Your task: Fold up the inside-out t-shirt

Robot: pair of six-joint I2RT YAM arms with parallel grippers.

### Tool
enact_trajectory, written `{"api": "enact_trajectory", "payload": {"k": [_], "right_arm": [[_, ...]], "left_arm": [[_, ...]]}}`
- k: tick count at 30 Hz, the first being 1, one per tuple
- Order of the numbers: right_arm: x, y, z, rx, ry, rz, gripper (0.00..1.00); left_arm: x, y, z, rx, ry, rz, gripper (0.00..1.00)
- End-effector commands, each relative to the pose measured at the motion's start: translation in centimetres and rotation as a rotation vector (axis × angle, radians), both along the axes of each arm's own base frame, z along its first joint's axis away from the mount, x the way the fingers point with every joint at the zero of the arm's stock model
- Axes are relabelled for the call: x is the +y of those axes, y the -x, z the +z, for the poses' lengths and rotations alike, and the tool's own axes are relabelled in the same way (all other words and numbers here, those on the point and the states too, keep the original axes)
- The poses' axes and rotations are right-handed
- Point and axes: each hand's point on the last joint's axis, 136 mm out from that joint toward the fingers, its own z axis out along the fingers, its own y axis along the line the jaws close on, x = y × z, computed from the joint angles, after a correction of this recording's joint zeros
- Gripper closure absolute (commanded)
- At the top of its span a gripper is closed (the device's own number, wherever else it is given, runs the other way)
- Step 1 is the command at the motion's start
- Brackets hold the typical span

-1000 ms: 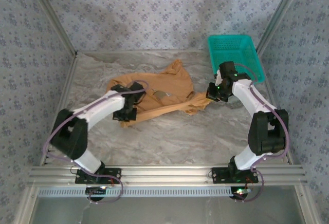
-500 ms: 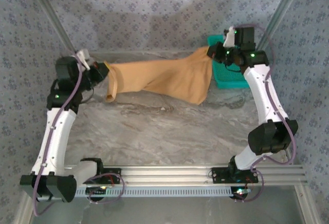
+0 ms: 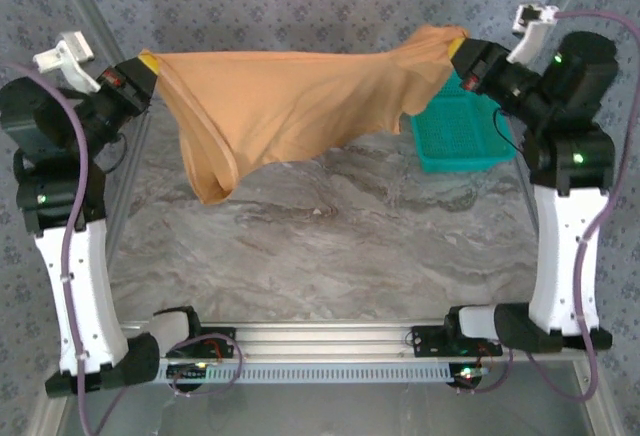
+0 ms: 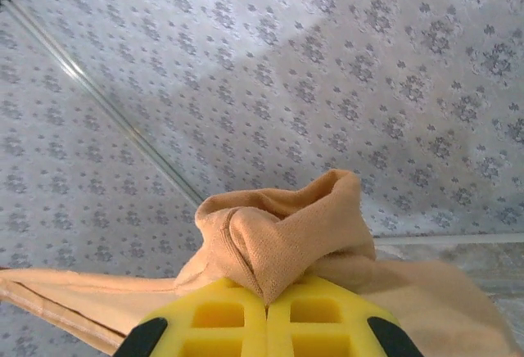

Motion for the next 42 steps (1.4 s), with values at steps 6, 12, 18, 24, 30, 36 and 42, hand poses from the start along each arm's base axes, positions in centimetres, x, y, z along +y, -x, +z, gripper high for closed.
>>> {"api": "enact_trajectory", "payload": {"k": [6, 12, 18, 24, 30, 36, 42], "right_arm": [[-0.9, 8.4, 1.1, -0.086, 0.051, -0.028, 1.0], [-0.8, 8.2, 0.2, -0.063, 0.065, -0.019, 1.0], [-0.7, 2.5, -4.2, 0.059, 0.048, -0.016, 1.0], [1.0, -6.2, -10.0, 0.223, 0.04, 0.02, 1.0], [1.9, -14.1, -10.3, 0.304, 0.013, 0.021, 1.0], [2.2, -15.3, -2.8, 0.121, -0.01, 0.063, 1.0], [2.6, -12.0, -0.1, -0.001, 0.05, 0.103, 1.0]], "left_arm": [[-1.4, 6.3, 0.8, -0.048, -0.076, -0.039, 1.0], [-1.6, 5.0, -1.7, 0.015, -0.066, -0.066, 1.0], [-1.3, -0.5, -8.5, 0.173, -0.002, -0.102, 1.0], [-0.9, -7.2, -15.0, 0.307, 0.043, -0.113, 1.0], [-0.4, -13.4, -12.6, 0.27, 0.023, -0.108, 1.0], [-0.4, -16.2, -5.4, 0.107, -0.008, -0.141, 1.0], [0.5, -14.5, -2.3, -0.004, -0.095, -0.143, 1.0]]}}
